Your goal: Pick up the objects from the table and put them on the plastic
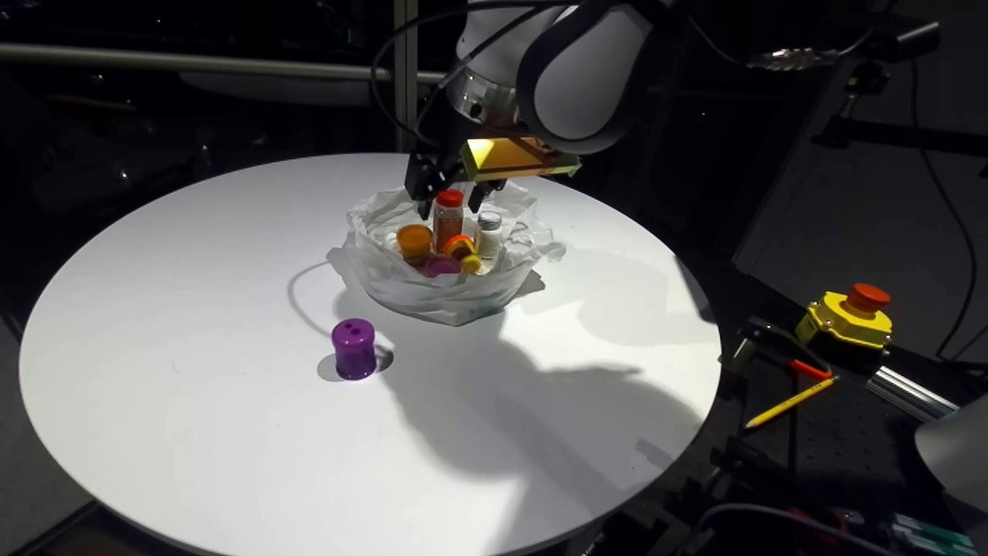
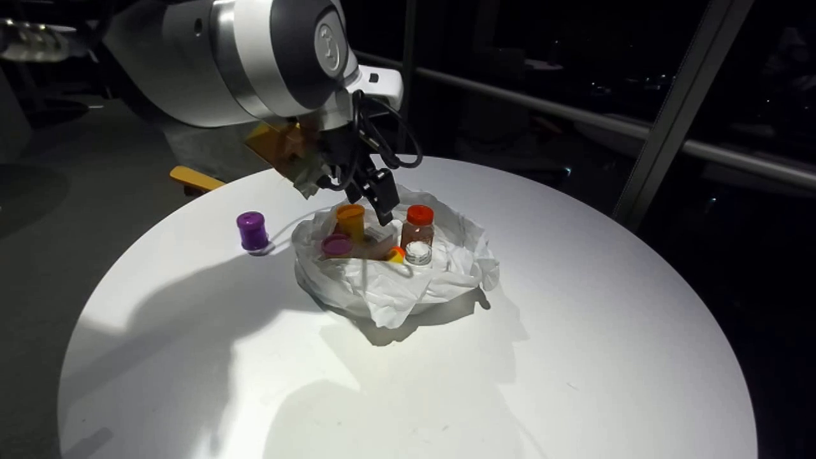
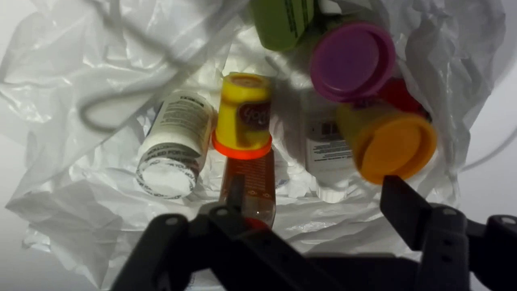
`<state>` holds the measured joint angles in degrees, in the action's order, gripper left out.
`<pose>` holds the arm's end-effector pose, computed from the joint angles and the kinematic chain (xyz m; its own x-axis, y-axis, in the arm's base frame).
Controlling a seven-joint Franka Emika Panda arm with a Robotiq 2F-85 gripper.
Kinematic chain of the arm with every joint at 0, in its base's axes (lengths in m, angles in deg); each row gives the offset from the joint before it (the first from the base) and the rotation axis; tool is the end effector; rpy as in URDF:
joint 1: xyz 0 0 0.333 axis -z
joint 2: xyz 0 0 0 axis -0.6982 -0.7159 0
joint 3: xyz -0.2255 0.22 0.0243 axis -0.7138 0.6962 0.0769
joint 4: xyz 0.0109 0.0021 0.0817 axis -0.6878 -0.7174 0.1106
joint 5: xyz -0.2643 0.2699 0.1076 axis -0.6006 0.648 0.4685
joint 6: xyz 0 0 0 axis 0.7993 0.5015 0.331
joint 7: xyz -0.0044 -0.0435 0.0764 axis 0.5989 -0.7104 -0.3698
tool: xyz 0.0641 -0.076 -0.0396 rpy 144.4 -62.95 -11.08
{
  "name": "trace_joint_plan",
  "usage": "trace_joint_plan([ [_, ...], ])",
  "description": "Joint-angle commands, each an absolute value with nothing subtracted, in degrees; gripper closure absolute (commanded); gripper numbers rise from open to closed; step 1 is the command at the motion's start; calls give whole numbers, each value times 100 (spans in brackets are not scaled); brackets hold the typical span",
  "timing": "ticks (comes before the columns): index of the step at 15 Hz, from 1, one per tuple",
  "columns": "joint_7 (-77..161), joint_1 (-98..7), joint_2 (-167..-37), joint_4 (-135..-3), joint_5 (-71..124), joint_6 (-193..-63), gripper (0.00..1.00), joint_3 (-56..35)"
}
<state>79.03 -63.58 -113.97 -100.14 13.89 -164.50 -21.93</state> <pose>0.5897 0.0593 0.2046 0.8687 -0.3180 0.3799 -0.3419 -0.9397 -0.0047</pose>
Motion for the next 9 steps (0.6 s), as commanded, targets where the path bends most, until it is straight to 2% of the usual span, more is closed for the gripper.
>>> trace_joint_plan([
  [1,7720,-6542,-10924,-10205,1785,-16241,0,-2200],
  [3,7689,-6672,-10648,-10353,1747,-15900,0,-2133],
  [9,7669,-6581,-10663,-10065,1813,-14584,0,-1078],
])
